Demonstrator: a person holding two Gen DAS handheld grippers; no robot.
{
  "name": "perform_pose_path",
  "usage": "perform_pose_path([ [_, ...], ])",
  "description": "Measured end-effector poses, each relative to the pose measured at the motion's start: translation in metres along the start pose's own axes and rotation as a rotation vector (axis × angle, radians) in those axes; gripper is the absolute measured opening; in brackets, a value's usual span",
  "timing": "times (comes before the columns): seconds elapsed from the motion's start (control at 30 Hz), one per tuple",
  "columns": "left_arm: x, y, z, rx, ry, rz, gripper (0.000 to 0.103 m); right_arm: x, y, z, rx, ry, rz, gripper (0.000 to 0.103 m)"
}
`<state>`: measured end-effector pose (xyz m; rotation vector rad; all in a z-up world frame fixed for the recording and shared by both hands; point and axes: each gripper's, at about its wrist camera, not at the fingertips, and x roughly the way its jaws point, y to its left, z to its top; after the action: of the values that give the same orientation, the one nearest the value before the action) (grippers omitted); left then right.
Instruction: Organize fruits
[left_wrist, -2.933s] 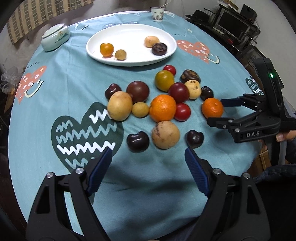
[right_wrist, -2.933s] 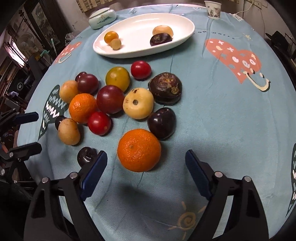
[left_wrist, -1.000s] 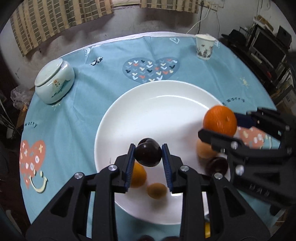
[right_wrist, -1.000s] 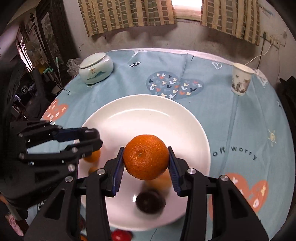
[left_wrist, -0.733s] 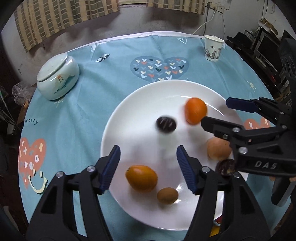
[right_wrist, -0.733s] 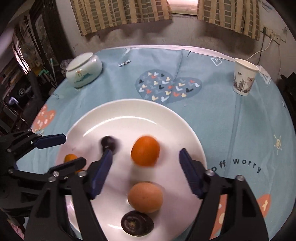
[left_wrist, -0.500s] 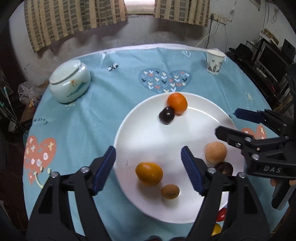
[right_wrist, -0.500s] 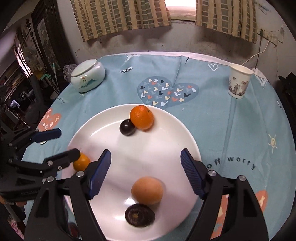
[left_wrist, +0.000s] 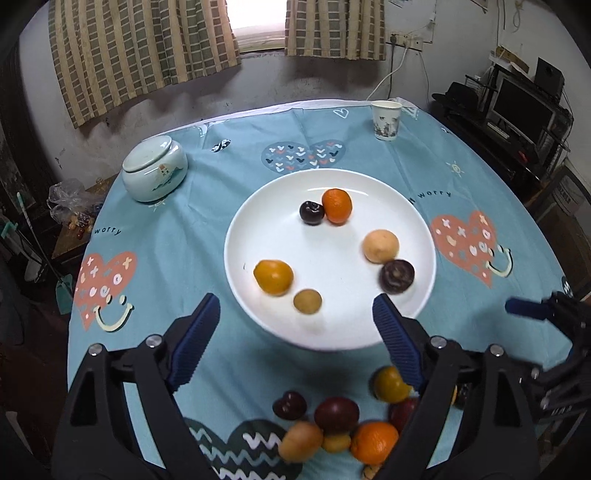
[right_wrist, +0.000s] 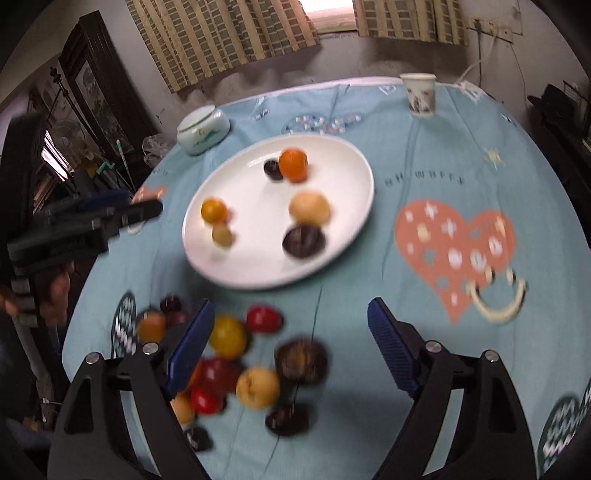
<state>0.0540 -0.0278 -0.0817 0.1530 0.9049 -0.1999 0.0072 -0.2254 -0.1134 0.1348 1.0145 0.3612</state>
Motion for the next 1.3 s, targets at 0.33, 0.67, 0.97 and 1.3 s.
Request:
perform_pose_path([
  [0.33, -0.022, -0.009, -0.033, 0.03, 0.024, 0.016, 0.088, -0.016, 0.02, -0.074, -0.013, 0.088, 0.047, 0.085],
  [0.67, -0.042, 0.026, -0.097, -0.032, 0.083, 0.026, 0.088, -0.019, 0.04, -0.108, -0.08, 0.115, -0.008, 0.085],
  [0.97, -0.039, 0.022, -0.153, -0.038, 0.211, -0.05, 0.088, -0.006, 0.05, -0.123, -0.085, 0.182, 0.02, 0.085],
  [1.3, -0.029, -0.025, -0.156, 0.087, 0.256, -0.156, 0.088, -0.001, 0.053, -0.128, -0.098, 0.221, 0.026, 0.085],
])
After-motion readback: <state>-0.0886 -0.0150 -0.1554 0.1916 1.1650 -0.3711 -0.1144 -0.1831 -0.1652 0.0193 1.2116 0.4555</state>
